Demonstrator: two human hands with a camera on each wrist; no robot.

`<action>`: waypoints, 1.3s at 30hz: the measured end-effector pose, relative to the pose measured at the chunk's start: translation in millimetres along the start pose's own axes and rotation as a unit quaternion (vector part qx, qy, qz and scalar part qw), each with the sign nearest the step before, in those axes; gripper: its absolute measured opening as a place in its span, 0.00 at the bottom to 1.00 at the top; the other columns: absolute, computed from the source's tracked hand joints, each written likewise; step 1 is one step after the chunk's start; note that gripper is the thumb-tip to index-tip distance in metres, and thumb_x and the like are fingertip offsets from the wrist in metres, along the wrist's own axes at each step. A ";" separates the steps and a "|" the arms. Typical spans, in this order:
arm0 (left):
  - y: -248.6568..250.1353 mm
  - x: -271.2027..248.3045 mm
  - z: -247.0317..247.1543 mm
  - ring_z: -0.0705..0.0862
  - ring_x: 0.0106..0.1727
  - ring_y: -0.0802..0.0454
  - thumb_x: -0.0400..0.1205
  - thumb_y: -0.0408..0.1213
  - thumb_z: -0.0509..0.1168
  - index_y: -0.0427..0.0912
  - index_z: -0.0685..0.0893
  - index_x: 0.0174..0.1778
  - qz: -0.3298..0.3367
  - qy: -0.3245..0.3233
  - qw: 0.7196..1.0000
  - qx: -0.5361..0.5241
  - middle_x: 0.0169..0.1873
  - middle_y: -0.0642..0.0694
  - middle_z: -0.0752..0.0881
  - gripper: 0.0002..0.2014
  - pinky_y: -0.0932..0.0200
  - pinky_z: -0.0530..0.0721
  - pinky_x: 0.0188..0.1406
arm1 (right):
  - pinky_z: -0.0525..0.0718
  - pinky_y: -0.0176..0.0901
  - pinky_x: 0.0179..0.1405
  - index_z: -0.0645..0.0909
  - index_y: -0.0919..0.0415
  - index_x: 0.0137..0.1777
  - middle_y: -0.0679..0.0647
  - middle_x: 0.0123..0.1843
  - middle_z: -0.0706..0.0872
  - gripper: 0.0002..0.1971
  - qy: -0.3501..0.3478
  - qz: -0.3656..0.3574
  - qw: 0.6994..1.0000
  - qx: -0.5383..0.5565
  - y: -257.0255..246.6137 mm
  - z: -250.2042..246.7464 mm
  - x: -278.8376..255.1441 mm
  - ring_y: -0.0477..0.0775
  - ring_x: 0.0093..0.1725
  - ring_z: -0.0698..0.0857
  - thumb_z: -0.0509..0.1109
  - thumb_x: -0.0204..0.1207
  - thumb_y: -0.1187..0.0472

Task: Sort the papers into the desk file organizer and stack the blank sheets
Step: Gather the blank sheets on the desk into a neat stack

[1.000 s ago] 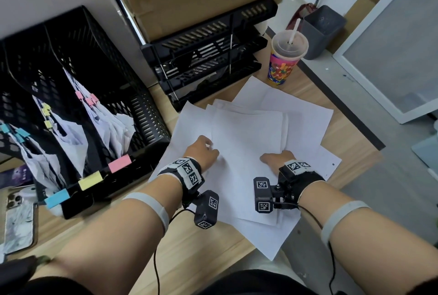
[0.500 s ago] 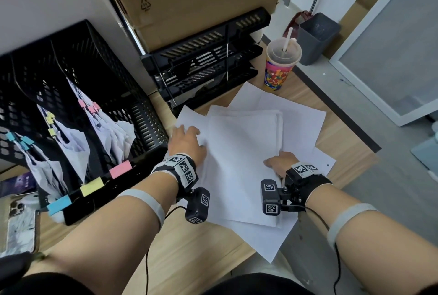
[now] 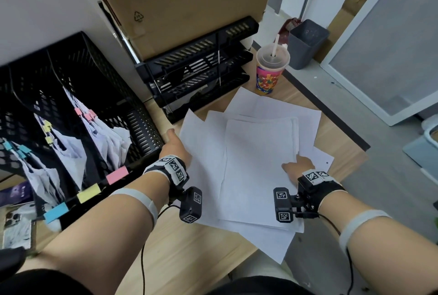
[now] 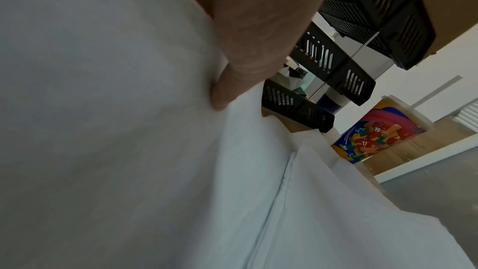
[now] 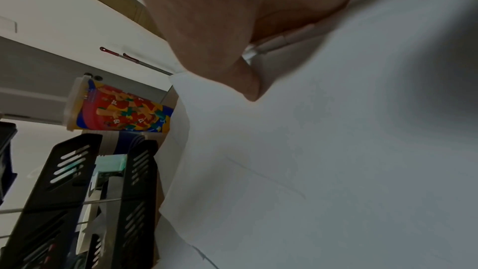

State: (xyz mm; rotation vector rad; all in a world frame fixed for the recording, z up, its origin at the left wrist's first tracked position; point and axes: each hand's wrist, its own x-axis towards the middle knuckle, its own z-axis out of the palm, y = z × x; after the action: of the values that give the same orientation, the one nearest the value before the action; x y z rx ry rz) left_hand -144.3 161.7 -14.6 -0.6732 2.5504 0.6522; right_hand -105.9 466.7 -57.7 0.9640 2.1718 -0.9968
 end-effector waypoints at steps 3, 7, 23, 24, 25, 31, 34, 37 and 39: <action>4.5 -2.8 -17.2 0.85 0.61 0.32 0.83 0.32 0.61 0.42 0.80 0.69 0.046 0.019 0.999 0.001 0.60 0.33 0.86 0.18 0.48 0.83 0.58 | 0.74 0.38 0.48 0.55 0.65 0.85 0.62 0.72 0.77 0.34 0.004 0.000 1.000 0.002 2.4 -1.7 1.1 0.63 0.59 0.81 0.64 0.80 0.64; 19.4 -6.7 -54.5 0.85 0.60 0.33 0.83 0.32 0.60 0.41 0.85 0.62 0.120 0.130 0.980 -0.087 0.56 0.33 0.88 0.14 0.50 0.80 0.56 | 0.75 0.40 0.59 0.57 0.65 0.84 0.62 0.78 0.72 0.31 0.007 0.002 1.000 0.000 1.2 0.9 1.7 0.64 0.70 0.78 0.60 0.81 0.67; 12.8 -4.0 41.7 0.90 0.55 0.39 0.80 0.44 0.71 0.40 0.90 0.56 0.099 -0.101 0.983 -0.113 0.52 0.39 0.92 0.14 0.47 0.87 0.58 | 0.61 0.76 0.75 0.49 0.53 0.86 0.57 0.87 0.54 0.57 -0.140 0.101 0.941 0.292 11.6 21.2 2.2 0.70 0.84 0.57 0.66 0.63 0.25; 12.9 -4.5 50.4 0.90 0.53 0.39 0.80 0.44 0.71 0.38 0.91 0.53 0.099 -0.114 0.983 -0.100 0.50 0.38 0.92 0.14 0.49 0.88 0.56 | 0.65 0.76 0.72 0.48 0.53 0.86 0.56 0.87 0.53 0.57 -0.137 0.083 0.950 0.269 12.9 23.6 2.7 0.68 0.83 0.58 0.70 0.64 0.28; 14.3 -5.4 57.5 0.90 0.51 0.39 0.80 0.45 0.72 0.37 0.91 0.51 0.102 -0.127 0.983 -0.087 0.48 0.38 0.92 0.14 0.51 0.88 0.53 | 0.72 0.71 0.68 0.46 0.54 0.86 0.56 0.87 0.54 0.57 -0.128 0.062 0.962 0.233 14.9 26.7 3.4 0.65 0.82 0.63 0.73 0.66 0.33; 21.8 10.0 67.8 0.84 0.47 0.46 0.79 0.55 0.72 0.43 0.85 0.49 0.112 -0.125 0.982 -0.090 0.45 0.46 0.86 0.17 0.60 0.77 0.40 | 0.83 0.46 0.56 0.66 0.60 0.81 0.55 0.79 0.74 0.35 -0.045 -0.062 0.995 0.060 13.1 20.5 12.3 0.60 0.71 0.79 0.69 0.75 0.50; 22.8 25.6 70.4 0.85 0.61 0.43 0.80 0.52 0.71 0.42 0.81 0.67 0.090 -0.114 0.981 -0.126 0.61 0.41 0.85 0.23 0.58 0.78 0.55 | 0.75 0.39 0.57 0.79 0.63 0.68 0.56 0.60 0.84 0.17 0.037 -0.070 0.992 0.099 5.0 -7.3 7.0 0.57 0.56 0.82 0.65 0.81 0.59; 26.3 35.9 77.2 0.84 0.65 0.42 0.80 0.45 0.72 0.41 0.80 0.70 0.098 -0.113 0.987 -0.064 0.66 0.40 0.84 0.24 0.55 0.80 0.62 | 0.77 0.41 0.53 0.82 0.62 0.60 0.58 0.52 0.85 0.13 0.082 -0.043 0.988 0.122 9.1 -29.0 14.3 0.59 0.52 0.83 0.61 0.79 0.64; 29.4 38.5 79.9 0.84 0.64 0.42 0.79 0.44 0.73 0.42 0.81 0.70 0.110 -0.115 0.987 -0.036 0.65 0.40 0.84 0.24 0.54 0.81 0.63 | 0.81 0.44 0.54 0.83 0.58 0.59 0.59 0.55 0.88 0.15 0.088 -0.015 0.990 0.107 10.7 -34.6 20.7 0.63 0.54 0.85 0.60 0.76 0.63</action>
State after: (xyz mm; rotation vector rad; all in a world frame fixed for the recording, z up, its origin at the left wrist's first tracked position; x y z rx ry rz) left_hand -169.0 213.6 -88.2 -0.3179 2.4123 0.8470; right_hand -116.0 507.2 -57.1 1.1605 2.2605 -1.2201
